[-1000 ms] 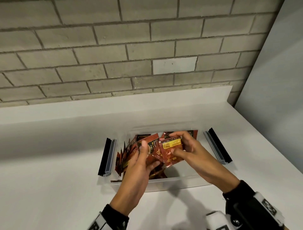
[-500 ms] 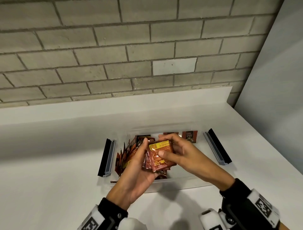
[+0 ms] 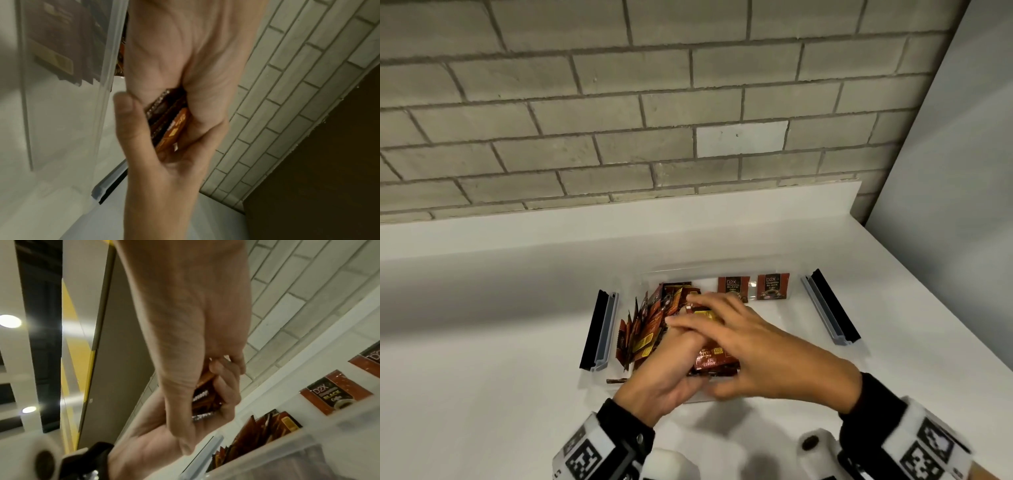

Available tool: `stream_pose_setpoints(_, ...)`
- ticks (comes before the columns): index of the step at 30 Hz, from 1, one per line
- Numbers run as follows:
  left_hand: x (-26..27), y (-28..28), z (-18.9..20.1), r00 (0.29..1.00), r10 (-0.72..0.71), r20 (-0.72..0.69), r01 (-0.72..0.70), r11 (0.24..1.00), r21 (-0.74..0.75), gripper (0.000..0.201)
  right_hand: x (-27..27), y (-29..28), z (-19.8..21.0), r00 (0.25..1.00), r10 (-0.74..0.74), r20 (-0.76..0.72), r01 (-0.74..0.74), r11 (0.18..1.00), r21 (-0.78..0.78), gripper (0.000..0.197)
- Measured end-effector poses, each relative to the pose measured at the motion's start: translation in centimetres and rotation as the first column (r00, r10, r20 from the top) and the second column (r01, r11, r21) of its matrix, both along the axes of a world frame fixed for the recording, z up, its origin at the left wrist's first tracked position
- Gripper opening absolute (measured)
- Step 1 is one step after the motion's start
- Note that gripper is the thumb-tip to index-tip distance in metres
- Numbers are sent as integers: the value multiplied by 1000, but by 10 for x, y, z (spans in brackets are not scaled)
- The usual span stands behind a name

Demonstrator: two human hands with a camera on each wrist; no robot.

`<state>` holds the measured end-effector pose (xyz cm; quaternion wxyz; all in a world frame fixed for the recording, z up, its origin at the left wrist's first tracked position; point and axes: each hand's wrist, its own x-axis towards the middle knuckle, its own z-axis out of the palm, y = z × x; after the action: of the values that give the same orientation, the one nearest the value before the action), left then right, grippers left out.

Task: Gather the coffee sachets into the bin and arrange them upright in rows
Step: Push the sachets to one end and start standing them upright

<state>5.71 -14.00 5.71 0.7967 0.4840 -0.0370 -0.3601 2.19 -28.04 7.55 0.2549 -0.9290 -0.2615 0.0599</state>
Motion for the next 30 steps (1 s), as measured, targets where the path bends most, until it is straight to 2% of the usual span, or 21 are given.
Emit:
stream_pose_setpoints(2,-1,0,1,999,8,46,-10,999,40,25,4,2,-3,997,-61,52,59,997,55,83)
stream_pose_setpoints(7,-3,5,4,993,-60,99,52,995,82,25,4,1,-6,996,-92,-8,92,990,110,83)
stream_pose_setpoints(10,-4,8,0,979,-107,176,74,980,183,54,7,-4,-10,993,-116,5,114,985,128,81)
stream_pose_setpoints(12,-3,12,-3,945,-99,311,15,965,262,71,8,-13,-7,991,-135,-9,135,983,127,84)
stream_pose_setpoints(14,-1,20,-3,868,-51,493,-92,961,262,82,5,-24,-2,978,-172,-116,187,974,131,89)
stream_pose_setpoints(15,1,25,-3,798,-73,598,-100,963,251,83,4,-28,2,962,-186,-198,216,966,144,89)
stream_pose_setpoints(16,3,29,-3,690,-144,710,-89,956,280,78,2,-31,5,947,-183,-266,232,958,166,85)
stream_pose_setpoints(17,5,31,-1,521,-263,812,-94,928,360,69,1,-33,6,936,-172,-306,236,953,189,77)
stream_pose_setpoints(18,6,32,-1,310,-369,876,-145,892,427,57,1,-35,8,934,-162,-318,235,950,205,68)
stream_pose_setpoints(19,9,31,-2,133,-437,889,-208,865,456,44,0,-36,9,935,-157,-317,233,948,218,61)
stream_pose_setpoints(20,12,29,-2,37,-463,886,-253,853,456,35,0,-38,10,936,-157,-314,235,945,230,56)
stream_pose_setpoints(21,13,27,-1,10,-449,894,-281,857,433,31,-1,-39,10,935,-154,-320,240,938,249,53)
stream_pose_setpoints(23,15,22,-1,15,-357,934,-315,885,343,29,-3,-45,8,926,-140,-351,257,914,312,51)
stream_pose_setpoints(25,15,15,1,93,-259,961,-350,895,276,27,-5,-50,4,911,-132,-392,304,855,420,54)
stream_pose_setpoints(27,14,7,6,259,-168,951,-362,896,257,27,-7,-54,-2,895,-173,-412,389,755,528,53)
stream_pose_setpoints(30,16,-9,14,534,-148,833,-257,910,326,23,-7,-55,-10,866,-272,-419,491,615,616,43)
